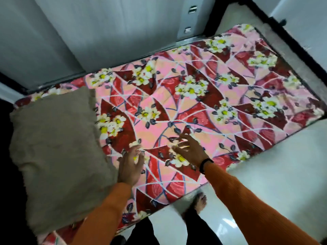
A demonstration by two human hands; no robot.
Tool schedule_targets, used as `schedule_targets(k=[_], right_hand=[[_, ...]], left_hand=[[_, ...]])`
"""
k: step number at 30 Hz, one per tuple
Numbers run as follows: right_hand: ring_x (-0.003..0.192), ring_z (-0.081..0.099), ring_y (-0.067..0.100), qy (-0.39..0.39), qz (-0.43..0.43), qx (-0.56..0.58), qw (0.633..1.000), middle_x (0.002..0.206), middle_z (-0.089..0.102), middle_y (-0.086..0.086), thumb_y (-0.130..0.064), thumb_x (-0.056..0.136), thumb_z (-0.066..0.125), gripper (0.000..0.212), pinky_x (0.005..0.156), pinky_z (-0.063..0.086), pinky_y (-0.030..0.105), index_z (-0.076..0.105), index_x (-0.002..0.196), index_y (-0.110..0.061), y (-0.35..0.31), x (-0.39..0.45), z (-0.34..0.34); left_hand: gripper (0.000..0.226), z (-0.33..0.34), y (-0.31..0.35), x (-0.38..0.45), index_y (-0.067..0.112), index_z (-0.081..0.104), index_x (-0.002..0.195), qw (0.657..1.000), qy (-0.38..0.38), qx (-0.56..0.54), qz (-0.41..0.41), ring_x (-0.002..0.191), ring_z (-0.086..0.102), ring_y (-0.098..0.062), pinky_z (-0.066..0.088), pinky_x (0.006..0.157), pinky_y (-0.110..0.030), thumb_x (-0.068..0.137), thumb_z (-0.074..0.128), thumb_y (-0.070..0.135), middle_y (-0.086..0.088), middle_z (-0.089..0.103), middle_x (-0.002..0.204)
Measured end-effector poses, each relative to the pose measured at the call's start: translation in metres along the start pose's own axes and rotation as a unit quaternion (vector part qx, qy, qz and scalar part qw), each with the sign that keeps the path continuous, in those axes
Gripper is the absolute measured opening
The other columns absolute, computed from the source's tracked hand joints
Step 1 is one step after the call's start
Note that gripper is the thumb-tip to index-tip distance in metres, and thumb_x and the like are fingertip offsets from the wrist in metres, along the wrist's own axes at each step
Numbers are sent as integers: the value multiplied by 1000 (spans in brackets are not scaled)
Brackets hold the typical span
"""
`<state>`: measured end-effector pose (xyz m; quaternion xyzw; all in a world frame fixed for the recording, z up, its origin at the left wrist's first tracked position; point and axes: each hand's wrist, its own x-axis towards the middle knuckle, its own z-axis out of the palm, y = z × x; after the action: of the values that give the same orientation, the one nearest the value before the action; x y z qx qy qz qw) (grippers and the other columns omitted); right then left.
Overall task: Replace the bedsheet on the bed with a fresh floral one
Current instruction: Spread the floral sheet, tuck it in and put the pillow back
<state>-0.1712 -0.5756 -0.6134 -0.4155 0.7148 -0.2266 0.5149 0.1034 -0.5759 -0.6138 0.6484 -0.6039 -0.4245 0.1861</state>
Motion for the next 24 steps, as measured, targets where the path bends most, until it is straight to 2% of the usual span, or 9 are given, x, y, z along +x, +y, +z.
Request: schedule_targets(k=[1, 3, 5, 8, 11, 13, 15, 21, 24], right_hand=[[99, 70, 17, 17, 4, 23, 1000, 110, 69, -2, -57, 75, 82, 72, 80, 60, 35, 53, 135, -31, 14, -16, -32], [97, 71, 19, 51, 7, 58, 997, 108, 70, -2, -66, 70, 81, 73, 79, 61, 39, 54, 131, -35, 41, -38, -99], [96, 72, 19, 86, 17, 90, 992, 107, 71, -2, -57, 75, 83, 63, 79, 61, 37, 57, 127, -33, 67, -59, -161], [92, 74, 13, 153, 13, 123, 980, 105, 74, -4, -46, 79, 84, 49, 80, 62, 36, 64, 121, -28, 102, -93, -250], [91, 72, 2, 197, 19, 120, 973, 100, 76, -9, -42, 82, 83, 36, 80, 59, 24, 70, 111, -25, 137, -114, -331], [90, 72, 4, 222, 29, 111, 968, 99, 76, -6, -50, 80, 82, 47, 83, 59, 24, 71, 113, -19, 152, -124, -378], [91, 72, 7, 246, 29, 112, 962, 100, 75, -4, -54, 78, 82, 53, 83, 60, 26, 71, 114, -17, 164, -128, -418], [92, 72, 7, 282, 30, 144, 948, 100, 75, -5, -48, 81, 82, 42, 81, 59, 24, 73, 108, -18, 182, -116, -525], [93, 73, 12, 308, 40, 218, 925, 96, 77, -3, -43, 82, 83, 35, 78, 59, 27, 75, 105, -19, 189, -96, -579]], left_hand=[[59, 22, 31, -4, 30, 60, 132, 1000, -18, -2, 14, 104, 68, -19, 55, 87, -38, 92, 43, 70, 1, 73, 112], [41, 75, 102, -11, 28, 61, 130, 998, -47, -17, 26, 98, 70, -19, 57, 82, -37, 98, 53, 53, 6, 73, 103], [29, 133, 162, -14, 28, 62, 128, 996, -76, -42, 19, 92, 70, -19, 58, 82, -41, 99, 60, 34, 12, 70, 97], [26, 218, 240, -20, 35, 64, 117, 992, -106, -58, 33, 87, 72, -14, 59, 83, -42, 92, 60, 39, 8, 74, 93], [21, 287, 315, -27, 40, 64, 118, 983, -158, -77, 53, 88, 72, -8, 58, 78, -30, 97, 63, 37, 7, 77, 96], [21, 326, 359, -27, 36, 65, 120, 979, -176, -84, 62, 86, 71, -5, 55, 72, -23, 100, 63, 31, 8, 76, 98], [23, 358, 399, -26, 34, 65, 122, 976, -188, -83, 67, 90, 70, -6, 54, 73, -23, 100, 62, 32, 8, 75, 101], [26, 447, 494, -8, 31, 61, 129, 964, -241, -82, 72, 93, 72, -12, 61, 83, -36, 104, 54, 35, 2, 76, 104], [27, 493, 534, 10, 28, 61, 129, 957, -264, -100, 60, 93, 72, -8, 59, 80, -26, 104, 55, 37, 4, 77, 99]])
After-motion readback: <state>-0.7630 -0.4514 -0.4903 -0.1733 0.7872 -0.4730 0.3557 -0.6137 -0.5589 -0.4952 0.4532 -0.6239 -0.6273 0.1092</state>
